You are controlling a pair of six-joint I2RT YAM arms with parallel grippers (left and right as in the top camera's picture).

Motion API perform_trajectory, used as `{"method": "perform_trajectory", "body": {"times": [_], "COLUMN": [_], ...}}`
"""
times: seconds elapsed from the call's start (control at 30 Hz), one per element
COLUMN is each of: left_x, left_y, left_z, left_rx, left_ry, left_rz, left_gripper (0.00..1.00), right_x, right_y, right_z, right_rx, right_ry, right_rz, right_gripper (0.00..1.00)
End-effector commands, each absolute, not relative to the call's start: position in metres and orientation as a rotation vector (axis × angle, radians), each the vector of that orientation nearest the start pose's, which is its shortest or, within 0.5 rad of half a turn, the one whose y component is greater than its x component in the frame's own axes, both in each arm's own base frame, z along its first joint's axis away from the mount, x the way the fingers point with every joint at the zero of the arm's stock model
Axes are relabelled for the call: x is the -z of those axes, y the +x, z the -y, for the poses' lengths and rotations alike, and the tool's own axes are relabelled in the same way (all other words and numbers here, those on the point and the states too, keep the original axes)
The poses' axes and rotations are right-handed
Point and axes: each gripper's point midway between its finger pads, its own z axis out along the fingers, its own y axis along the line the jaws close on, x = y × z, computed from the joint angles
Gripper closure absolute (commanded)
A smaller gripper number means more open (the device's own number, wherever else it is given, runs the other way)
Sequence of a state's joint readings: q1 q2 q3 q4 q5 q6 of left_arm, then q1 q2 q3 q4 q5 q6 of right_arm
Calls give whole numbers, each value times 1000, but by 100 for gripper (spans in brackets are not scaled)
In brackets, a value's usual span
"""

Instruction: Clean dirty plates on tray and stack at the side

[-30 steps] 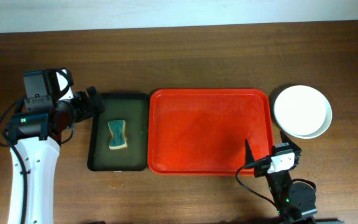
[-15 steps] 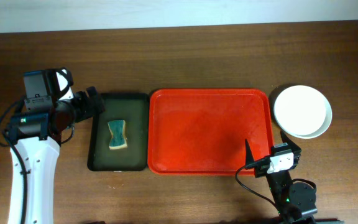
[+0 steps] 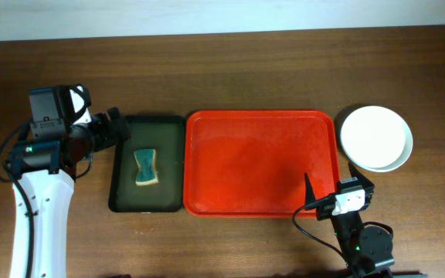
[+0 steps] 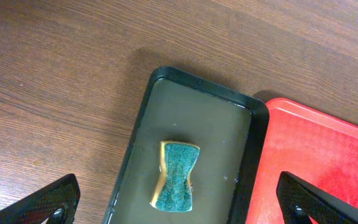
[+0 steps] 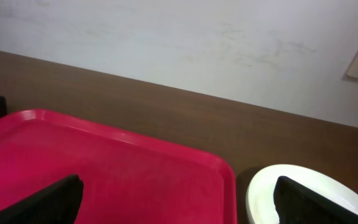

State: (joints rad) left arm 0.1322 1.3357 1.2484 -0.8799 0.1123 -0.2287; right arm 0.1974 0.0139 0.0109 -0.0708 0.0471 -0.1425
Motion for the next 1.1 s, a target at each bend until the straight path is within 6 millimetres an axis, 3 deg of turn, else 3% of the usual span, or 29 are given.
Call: {"method": "perform_trajectory", "body": {"times": [0.0, 0.1, 0.2, 0.43, 0.57, 0.67, 0.9, 1.07], "left_x": [-212, -214, -229, -295, -321, -337, -350, -323], "left_y": [347, 346, 341, 309, 292, 275, 247, 232], "left_z": [-29, -29, -28, -23, -21, -31, -27, -26], "left_rx": [178, 178, 178, 177, 167, 91, 93, 93], "left_ry": [-426, -425, -413, -362, -339, -366, -349, -353], "left_rz": [-2489, -2483, -2438, -2231, -2139, -2065, -1979, -2002], "left_gripper": [1, 1, 1, 1, 1, 1, 1, 1], "right_x": [-156, -156, -156, -156, -156, -156, -156, -156], "right_y": [243, 243, 243, 243, 243, 243, 243, 243], "right_z": [-40, -40, -40, -40, -40, -40, -40, -40], "right_rx": [0, 0, 0, 0, 0, 0, 0, 0], "right_ry": [-250, -250, -250, -250, -250, -250, -250, -250], "right_rz": [-1630, -1630, -1630, -1630, -1630, -1630, -1630, -1630], "right_gripper": [2, 2, 2, 2, 2, 2, 2, 2]}}
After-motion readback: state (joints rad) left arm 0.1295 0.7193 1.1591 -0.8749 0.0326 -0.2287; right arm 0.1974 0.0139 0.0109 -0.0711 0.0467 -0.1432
